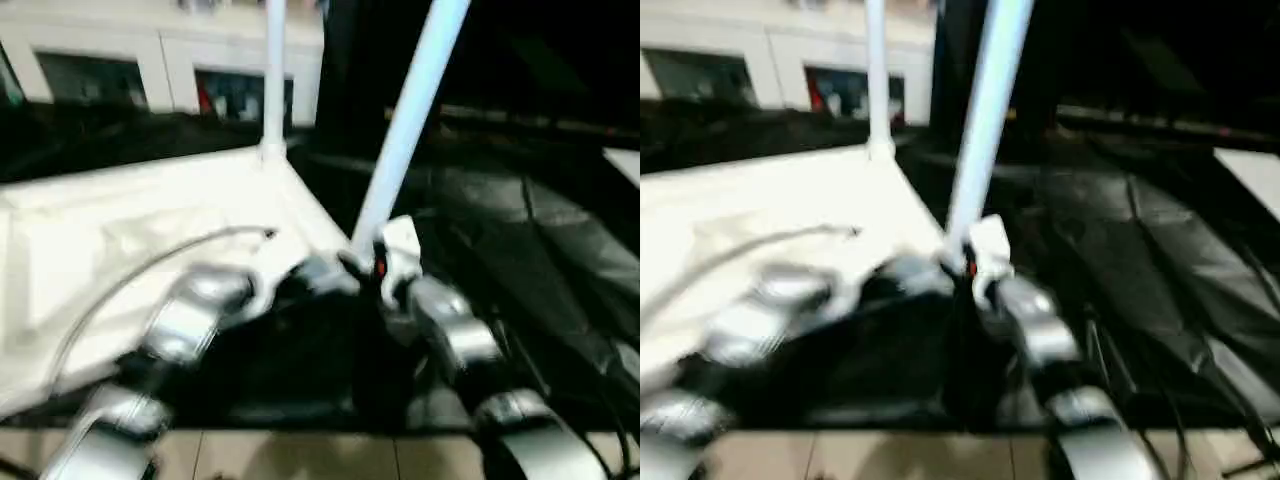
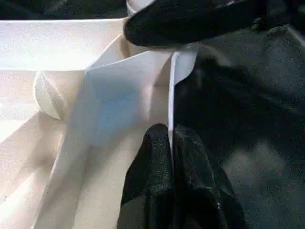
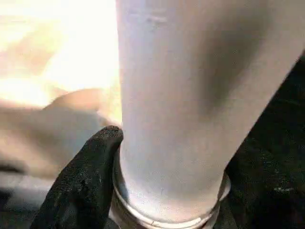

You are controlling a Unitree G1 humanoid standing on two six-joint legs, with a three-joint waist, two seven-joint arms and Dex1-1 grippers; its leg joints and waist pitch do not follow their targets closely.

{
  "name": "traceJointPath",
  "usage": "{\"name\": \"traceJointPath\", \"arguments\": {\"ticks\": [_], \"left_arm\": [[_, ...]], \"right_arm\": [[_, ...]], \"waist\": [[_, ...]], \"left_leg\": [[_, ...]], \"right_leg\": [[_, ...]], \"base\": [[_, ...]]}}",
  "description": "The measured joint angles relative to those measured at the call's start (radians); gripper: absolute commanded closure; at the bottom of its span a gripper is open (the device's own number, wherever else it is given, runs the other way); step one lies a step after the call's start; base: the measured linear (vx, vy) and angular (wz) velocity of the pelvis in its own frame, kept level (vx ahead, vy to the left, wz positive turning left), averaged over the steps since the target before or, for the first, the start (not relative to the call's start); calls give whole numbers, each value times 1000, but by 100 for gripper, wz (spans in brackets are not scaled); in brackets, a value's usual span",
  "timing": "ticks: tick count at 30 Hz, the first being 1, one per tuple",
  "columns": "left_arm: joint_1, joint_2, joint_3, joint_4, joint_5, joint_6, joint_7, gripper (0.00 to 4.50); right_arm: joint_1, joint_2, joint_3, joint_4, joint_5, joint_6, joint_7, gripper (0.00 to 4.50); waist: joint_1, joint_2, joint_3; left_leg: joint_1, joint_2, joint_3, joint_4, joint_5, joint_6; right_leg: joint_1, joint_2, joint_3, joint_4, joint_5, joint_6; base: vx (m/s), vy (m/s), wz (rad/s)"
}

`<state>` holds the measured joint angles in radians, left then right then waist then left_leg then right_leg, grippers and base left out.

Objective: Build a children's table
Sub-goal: Rotate leg to tighten

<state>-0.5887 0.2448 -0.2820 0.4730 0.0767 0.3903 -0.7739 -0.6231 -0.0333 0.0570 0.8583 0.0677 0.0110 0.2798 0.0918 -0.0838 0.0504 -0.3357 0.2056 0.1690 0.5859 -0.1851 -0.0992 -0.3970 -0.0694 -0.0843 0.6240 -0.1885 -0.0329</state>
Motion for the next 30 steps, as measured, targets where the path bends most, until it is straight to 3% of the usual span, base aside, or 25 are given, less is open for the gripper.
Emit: {"name": "traceJointPath", "arguments": {"ticks": [7, 10, 15, 24, 30], "left_arm": [[-32, -45, -11, 61, 21, -31, 52, 450], [-32, -43, -11, 62, 23, -43, 47, 450], [-9, 14, -5, 32, 10, -67, -3, 450], [84, 198, 35, -72, -85, -135, -266, 450], [137, 256, 41, -154, -123, -108, -381, 450]], "right_arm": [[-44, 32, -20, 72, -3, -26, -105, 177], [-43, 35, -41, 83, 1, -54, -86, 108], [-24, 4, -44, 61, 23, -67, 72, 74], [110, -237, 110, -187, 46, -46, 617, 69], [120, -258, 142, -219, 42, -43, 701, 69]], "waist": [[0, 4, -7], [0, 6, -8], [-6, 6, -8], [-4, 6, -7], [-1, 4, -6]], "left_leg": [[-8, -3, 1, 0, -1, 2], [-13, -2, 1, -1, -1, 2], [-14, -1, 1, -2, -1, 2], [-14, 1, 3, -10, -1, 3], [-15, 1, 3, -12, -1, 3]], "right_leg": [[0, -7, -2, -2, -2, 7], [-3, -7, -3, -1, -2, 8], [-6, -5, -4, 0, -2, 8], [-8, -4, -6, -1, -7, 4], [-8, -4, -7, -1, -9, 2]], "base": [[0, 0, 0], [0, 0, 0], [0, 0, 0], [0, 0, 0], [0, 0, 0]]}}
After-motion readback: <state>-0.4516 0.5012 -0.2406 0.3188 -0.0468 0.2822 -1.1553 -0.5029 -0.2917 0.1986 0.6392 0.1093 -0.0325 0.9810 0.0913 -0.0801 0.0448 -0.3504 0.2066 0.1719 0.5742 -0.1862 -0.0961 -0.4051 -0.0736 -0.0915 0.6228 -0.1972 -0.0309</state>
